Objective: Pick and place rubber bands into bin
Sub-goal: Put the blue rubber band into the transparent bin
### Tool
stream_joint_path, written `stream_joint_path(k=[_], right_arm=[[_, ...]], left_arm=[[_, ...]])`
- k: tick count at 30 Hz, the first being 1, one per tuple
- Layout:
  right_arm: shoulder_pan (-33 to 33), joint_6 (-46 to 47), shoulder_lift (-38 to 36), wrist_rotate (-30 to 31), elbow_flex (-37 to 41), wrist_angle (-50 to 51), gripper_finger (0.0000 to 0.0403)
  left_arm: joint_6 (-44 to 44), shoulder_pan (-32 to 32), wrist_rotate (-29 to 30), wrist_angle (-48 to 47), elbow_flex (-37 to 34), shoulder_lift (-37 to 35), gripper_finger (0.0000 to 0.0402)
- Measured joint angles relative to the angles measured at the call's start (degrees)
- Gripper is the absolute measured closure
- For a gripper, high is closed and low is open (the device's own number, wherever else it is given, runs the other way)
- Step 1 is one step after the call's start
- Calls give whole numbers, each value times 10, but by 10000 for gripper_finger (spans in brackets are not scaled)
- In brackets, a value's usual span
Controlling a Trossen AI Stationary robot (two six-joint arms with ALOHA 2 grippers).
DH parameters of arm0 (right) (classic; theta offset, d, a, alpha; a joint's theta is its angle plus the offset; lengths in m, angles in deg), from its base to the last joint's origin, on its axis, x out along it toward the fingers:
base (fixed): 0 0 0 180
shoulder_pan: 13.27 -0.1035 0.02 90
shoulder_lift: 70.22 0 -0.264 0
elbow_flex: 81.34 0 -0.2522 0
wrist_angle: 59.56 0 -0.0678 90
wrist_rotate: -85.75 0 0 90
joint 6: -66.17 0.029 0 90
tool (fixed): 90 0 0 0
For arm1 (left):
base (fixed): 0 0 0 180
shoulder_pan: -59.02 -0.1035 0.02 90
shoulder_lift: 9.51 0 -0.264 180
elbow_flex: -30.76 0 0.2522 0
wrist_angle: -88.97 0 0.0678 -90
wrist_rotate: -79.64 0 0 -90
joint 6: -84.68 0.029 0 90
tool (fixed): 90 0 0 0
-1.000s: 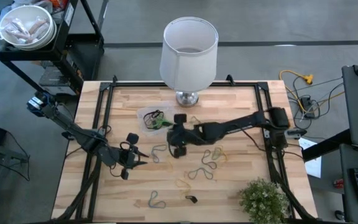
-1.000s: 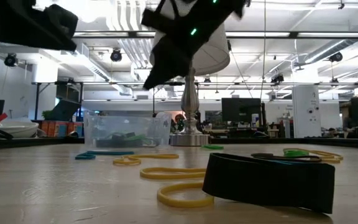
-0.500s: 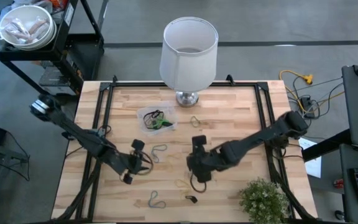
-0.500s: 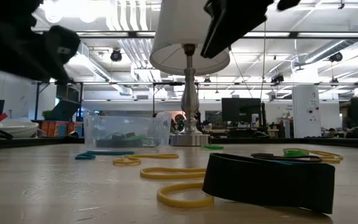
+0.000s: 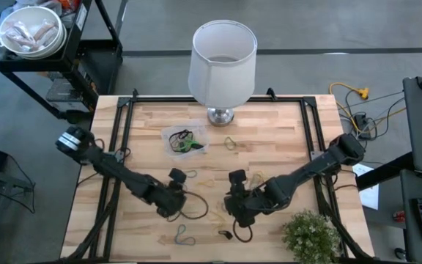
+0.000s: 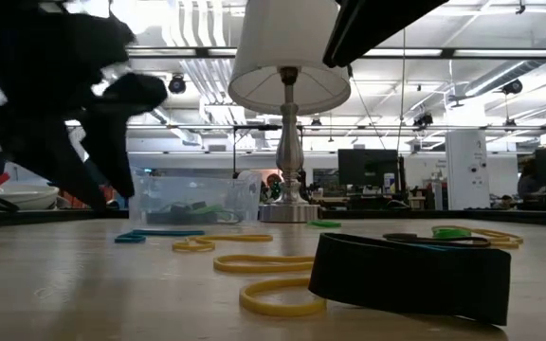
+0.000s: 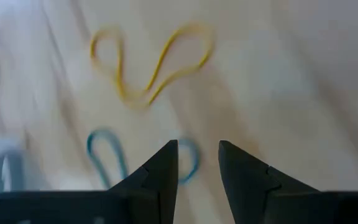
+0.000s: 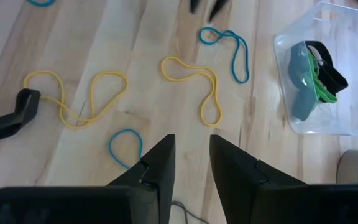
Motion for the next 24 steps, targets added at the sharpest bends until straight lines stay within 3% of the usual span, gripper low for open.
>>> stream_joint_path(k=[7, 14, 24], right_arm=[[0, 7, 1, 0, 0, 0, 319], [0, 17, 1, -1, 0, -1, 320], [-1, 37, 1, -1, 0, -1, 319]], left_arm=[[-14, -46, -10, -116, 56, 44, 301], [13, -79, -59, -132, 55, 45, 301], [93, -100, -71, -130, 51, 45, 301]])
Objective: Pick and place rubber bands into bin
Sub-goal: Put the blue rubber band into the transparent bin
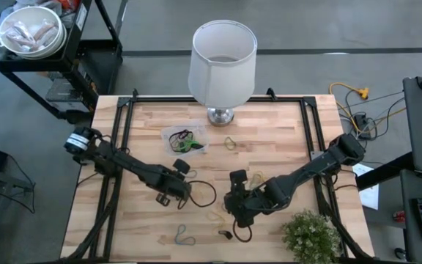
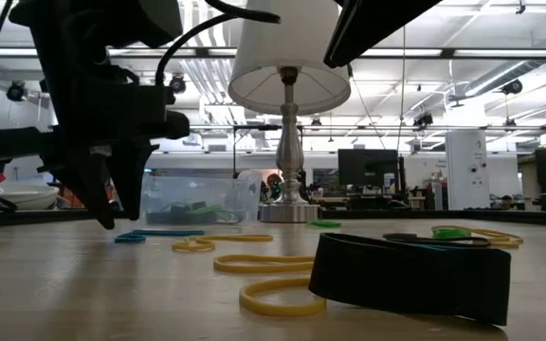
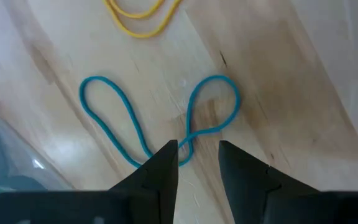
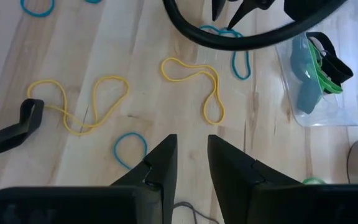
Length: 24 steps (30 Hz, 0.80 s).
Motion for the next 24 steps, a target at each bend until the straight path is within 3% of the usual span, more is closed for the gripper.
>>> stream_joint_path(k=[15, 24], right_arm=[[0, 22, 0, 0, 0, -3, 329], [0, 23, 0, 0, 0, -3, 334]], left_arm=[[56, -17, -21, 64, -34, -1, 301], [54, -60, -91, 65, -35, -2, 301]])
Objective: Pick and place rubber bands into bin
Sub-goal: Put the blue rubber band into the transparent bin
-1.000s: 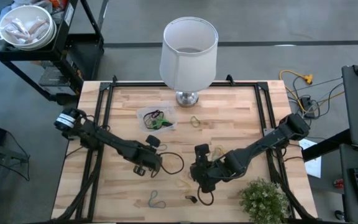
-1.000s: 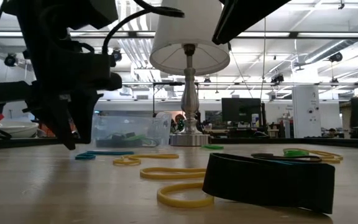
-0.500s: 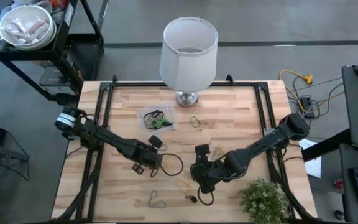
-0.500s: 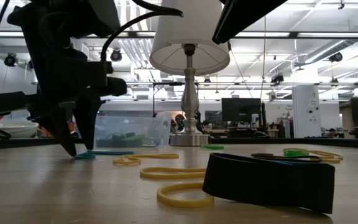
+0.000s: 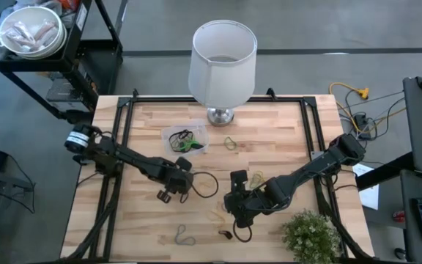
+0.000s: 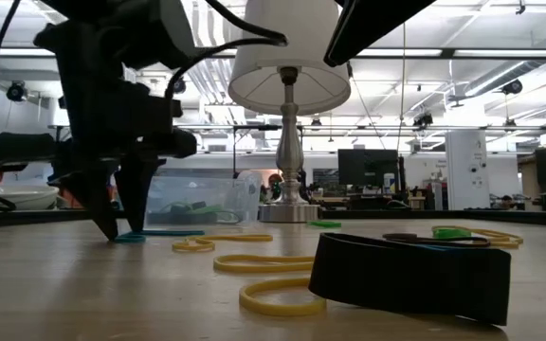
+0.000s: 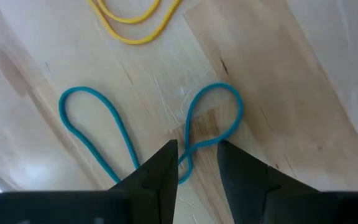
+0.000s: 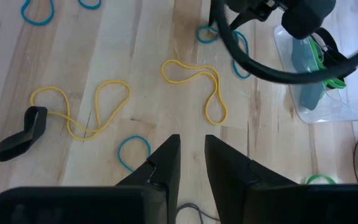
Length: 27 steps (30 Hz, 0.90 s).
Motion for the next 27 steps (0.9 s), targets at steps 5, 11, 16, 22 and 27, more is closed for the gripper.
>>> stream_joint_path(k=[5, 11, 16, 22, 27], right_arm=[[0, 0, 0, 0, 0, 0, 333], [0, 0, 0, 0, 0, 0, 330], [0, 0, 0, 0, 0, 0, 335], [0, -2, 0, 0, 0, 0, 336], [0, -2, 0, 0, 0, 0, 335]], left_arm=[[0, -21, -42, 0, 0, 0, 301], [-14, -33, -74, -2, -1, 0, 301], [-15, -33, -78, -3, -1, 1, 317], [-15, -32, -86, -5, -1, 1, 383], [-15, -31, -85, -5, -1, 1, 396]])
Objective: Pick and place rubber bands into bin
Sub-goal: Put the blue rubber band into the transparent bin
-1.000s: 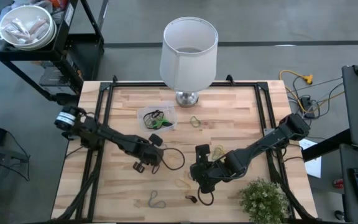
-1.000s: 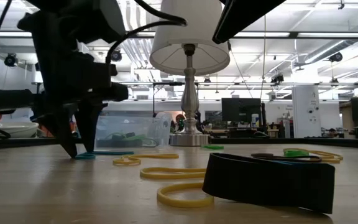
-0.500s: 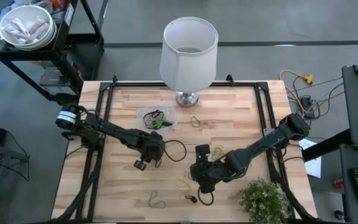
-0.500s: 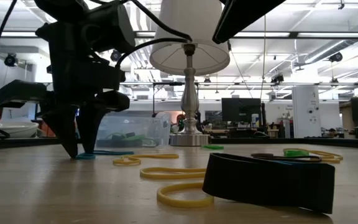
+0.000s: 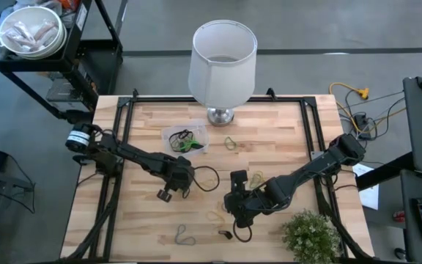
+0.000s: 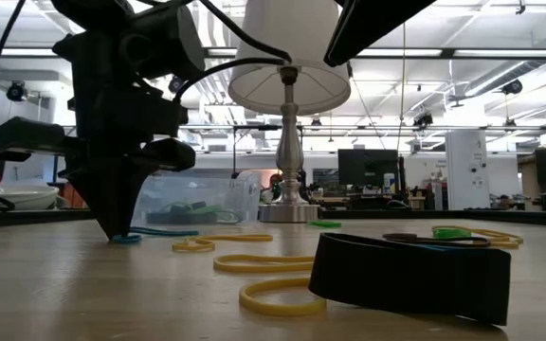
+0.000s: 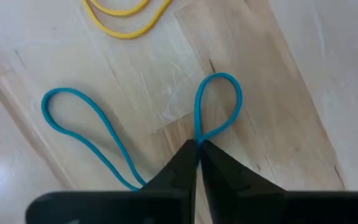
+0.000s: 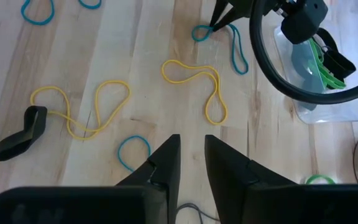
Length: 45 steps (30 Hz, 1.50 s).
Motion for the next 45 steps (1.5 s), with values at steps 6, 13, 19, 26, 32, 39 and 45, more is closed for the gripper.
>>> stream_joint_path(k=[6, 13, 19, 26, 32, 39, 45], right_arm=[[0, 0, 0, 0, 0, 0, 337], [0, 0, 0, 0, 0, 1, 335], [0, 1, 0, 0, 0, 1, 339], [0, 0, 0, 0, 0, 2, 338], [0, 0, 0, 0, 0, 2, 342], [0, 0, 0, 0, 0, 2, 341], [0, 0, 0, 0, 0, 2, 344]], left_arm=[[-1, 11, 13, -16, 9, -4, 401], [-13, 34, 32, -33, 22, -48, 401], [-15, 45, 66, -31, 19, -113, 401], [-13, 49, 165, -30, 18, -189, 402], [8, 49, 276, -30, 17, -233, 402], [47, 43, 374, -29, 16, -260, 402], [72, 14, 445, -27, 16, -268, 402]])
